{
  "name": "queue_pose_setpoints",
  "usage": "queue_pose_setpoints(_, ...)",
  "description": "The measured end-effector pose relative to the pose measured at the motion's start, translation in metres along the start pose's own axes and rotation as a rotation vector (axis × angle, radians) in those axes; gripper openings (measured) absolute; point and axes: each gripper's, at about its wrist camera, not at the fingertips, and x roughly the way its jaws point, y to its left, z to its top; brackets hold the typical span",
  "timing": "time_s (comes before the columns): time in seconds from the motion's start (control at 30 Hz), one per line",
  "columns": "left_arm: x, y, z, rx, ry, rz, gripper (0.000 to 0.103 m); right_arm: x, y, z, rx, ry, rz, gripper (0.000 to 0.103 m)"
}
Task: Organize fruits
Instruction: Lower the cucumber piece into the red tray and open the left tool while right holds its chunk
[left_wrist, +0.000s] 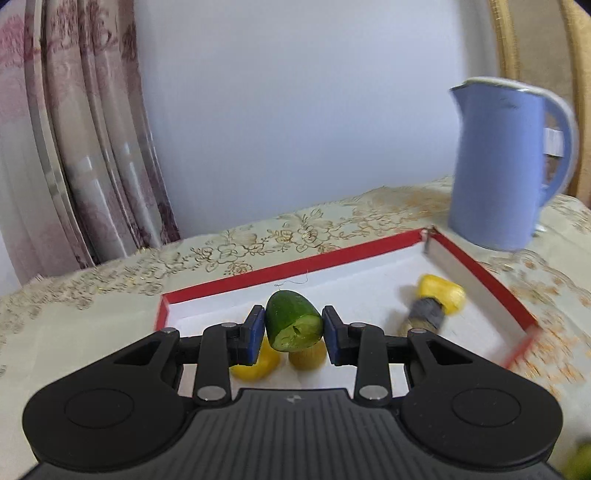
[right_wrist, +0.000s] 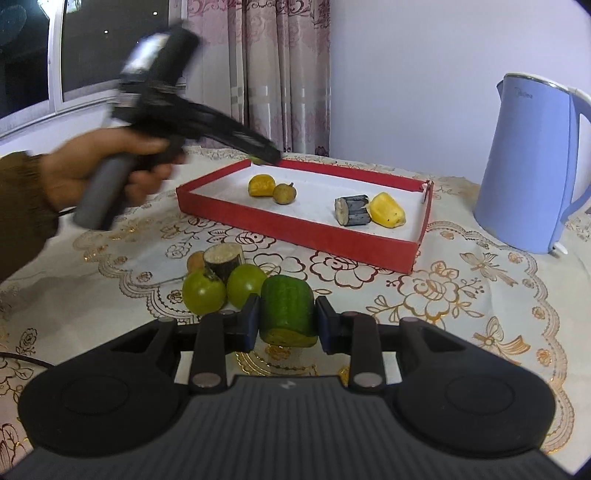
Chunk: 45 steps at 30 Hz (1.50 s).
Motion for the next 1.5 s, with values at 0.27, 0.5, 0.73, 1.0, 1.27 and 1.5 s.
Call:
queue_pose_setpoints(0.27, 0.061, 0.000, 0.002, -0.037, 0.096, 0.040, 0.033, -0.002, -0.008, -0.002, 0.031, -0.014, -0.003, 0.030)
queue_pose_setpoints(0.5, 0.021, 0.007, 0.005, -0.048, -0.016, 0.082, 0.074, -0.001, -0.010, -0.002, 0.042, -0.016, -0.006, 0.030)
queue_pose_setpoints(0.73, -0.040, 0.009, -0.010, -0.037, -0.028, 0.175, 0.074, -0.003, -0.013, -0.002, 0.069, -0.032, -0.025, 0.030)
queue_pose_setpoints(1.0, -0.097, 0.031, -0.056, -0.212, 0.035, 0.178, 0.074, -0.004, -0.020, 0.001, 0.108, -0.046, -0.076, 0.030)
queue_pose_setpoints(1.27, -0.113, 0.019, -0.093, -0.216, -0.035, 0.238, 0.074, -0.005, -0.009, 0.018, 0.087, -0.049, -0.132, 0.030)
queue_pose_setpoints(1.5, -0.116, 0.016, -0.098, -0.159, -0.062, 0.220, 0.074, -0.001, -0.001, 0.043, 0.045, -0.086, -0.164, 0.030)
